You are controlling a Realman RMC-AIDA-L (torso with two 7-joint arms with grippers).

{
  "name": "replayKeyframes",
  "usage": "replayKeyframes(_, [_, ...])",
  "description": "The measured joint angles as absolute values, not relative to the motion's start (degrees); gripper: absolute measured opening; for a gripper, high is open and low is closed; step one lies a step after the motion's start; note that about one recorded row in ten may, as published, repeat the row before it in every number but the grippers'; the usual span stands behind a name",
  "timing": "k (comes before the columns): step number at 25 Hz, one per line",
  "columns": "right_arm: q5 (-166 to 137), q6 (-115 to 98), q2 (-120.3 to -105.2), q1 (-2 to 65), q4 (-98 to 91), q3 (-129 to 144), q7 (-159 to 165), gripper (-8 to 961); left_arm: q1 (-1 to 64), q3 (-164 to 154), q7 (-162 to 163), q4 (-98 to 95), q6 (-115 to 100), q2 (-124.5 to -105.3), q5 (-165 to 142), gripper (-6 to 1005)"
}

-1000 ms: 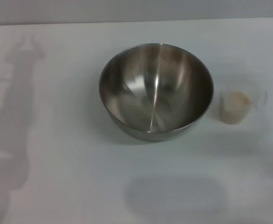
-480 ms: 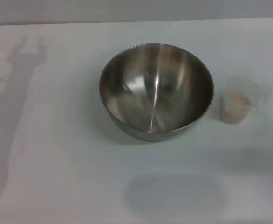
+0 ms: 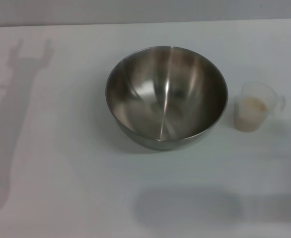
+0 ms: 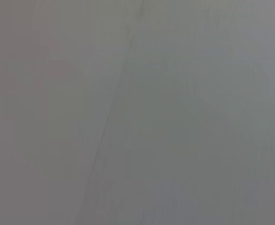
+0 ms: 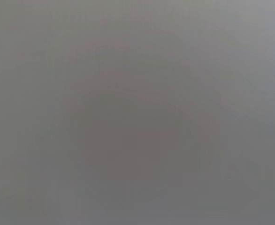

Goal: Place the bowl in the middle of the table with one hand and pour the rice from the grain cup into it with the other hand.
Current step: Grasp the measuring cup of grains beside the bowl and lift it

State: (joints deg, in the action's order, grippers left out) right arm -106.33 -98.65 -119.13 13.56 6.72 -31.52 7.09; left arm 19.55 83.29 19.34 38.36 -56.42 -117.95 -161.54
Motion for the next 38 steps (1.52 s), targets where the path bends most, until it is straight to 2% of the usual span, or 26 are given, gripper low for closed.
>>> replayKeyframes(8, [-106.35,-97.92,-119.56,6.67,14.62,-25.74,4.54,624,19.3,83.43,19.53,38.52,-56.05,-117.6,-164.19,798])
replayKeyframes(18, [-105.7,-93.26,-119.71,0.22,25.46,-21.3,-7.33,621,19.0,83.35,19.54,38.24,-55.91,-117.36,-165.51,798])
replayKeyframes(22, [-105.52,-91.13,-119.81,-0.51,27.0,-21.27,-7.37,620,19.48,82.88,19.47,38.07,-54.87,-116.73,-165.57,798])
replayKeyframes(38, [-105.37,-80.34,-119.69,2.12,28.3,-19.73,-7.44,619,19.41,82.14,19.48,38.67,-54.67,-116.72,-165.58,798])
